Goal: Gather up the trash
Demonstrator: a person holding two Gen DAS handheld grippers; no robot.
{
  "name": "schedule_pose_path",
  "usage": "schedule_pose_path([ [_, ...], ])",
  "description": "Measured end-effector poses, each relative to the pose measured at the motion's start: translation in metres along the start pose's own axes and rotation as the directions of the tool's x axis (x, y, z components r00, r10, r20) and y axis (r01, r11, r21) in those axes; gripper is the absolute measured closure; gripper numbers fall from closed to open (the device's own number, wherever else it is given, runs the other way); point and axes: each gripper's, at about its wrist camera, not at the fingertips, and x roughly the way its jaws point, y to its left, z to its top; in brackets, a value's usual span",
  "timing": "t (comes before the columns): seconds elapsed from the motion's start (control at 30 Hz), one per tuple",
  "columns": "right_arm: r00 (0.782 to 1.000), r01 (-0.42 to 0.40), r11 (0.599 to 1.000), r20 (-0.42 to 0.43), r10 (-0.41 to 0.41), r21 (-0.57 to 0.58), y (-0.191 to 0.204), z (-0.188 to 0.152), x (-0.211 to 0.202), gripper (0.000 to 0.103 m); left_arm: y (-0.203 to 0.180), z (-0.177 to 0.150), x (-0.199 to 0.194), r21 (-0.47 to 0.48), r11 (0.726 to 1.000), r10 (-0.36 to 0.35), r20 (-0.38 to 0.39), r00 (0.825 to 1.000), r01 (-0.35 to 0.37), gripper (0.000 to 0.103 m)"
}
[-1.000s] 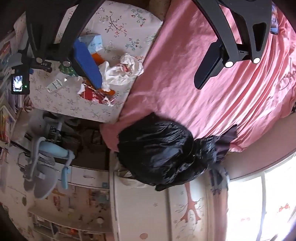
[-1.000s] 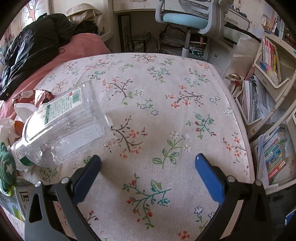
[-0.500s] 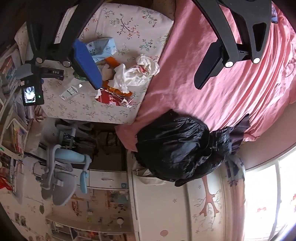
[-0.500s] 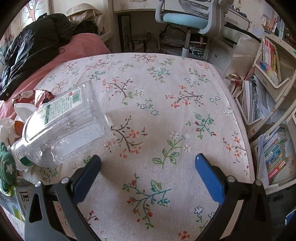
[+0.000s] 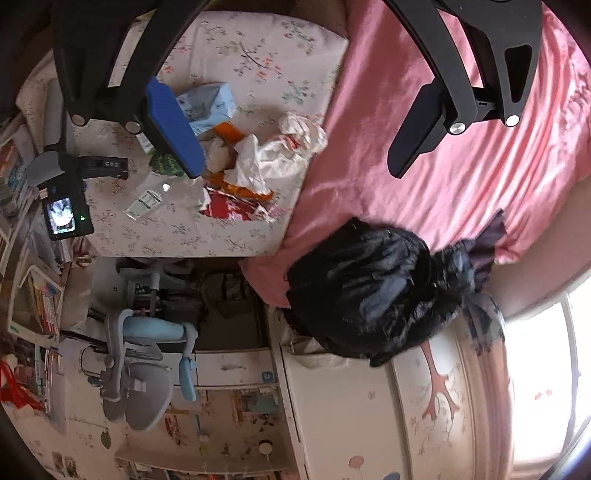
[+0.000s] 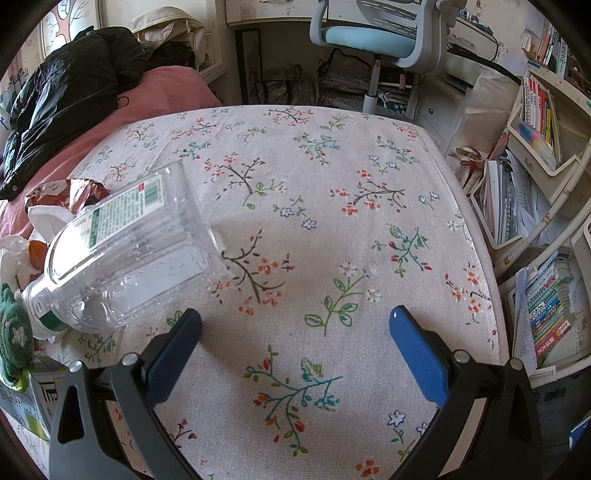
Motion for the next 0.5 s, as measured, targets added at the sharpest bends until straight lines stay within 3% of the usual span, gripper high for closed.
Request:
schedule_pose_path([
  [0.1,1.0,0.0,1.0,0.0,0.0,0.0,0.0,0.0,0.0,0.006,-0.008,-0.008,-0.001,0.006,1.0,-0.016,0.018,1.0,0.016,0.007],
  [0.2,1.0,0.0,1.0,0.0,0.0,0.0,0.0,0.0,0.0,0.006,-0.013,0.011,0.007,-0.004,1.0,-0.017,0.04,0.999,0.017,0.007],
  [0.37,1.0,0.004,1.0,0.0,-0.004,0.004,0.0,0.0,-0.001,0.006,-0.054,0.024,0.012,0.01,0.999,0.029,0.139,0.99,-0.03,0.007],
  [0.5,1.0,0.001,1.0,0.001,-0.001,0.007,-0.003,-0.001,0.0,0.006,-0.074,0.014,0.024,0.024,0.999,-0.035,0.14,0.99,0.032,0.007],
])
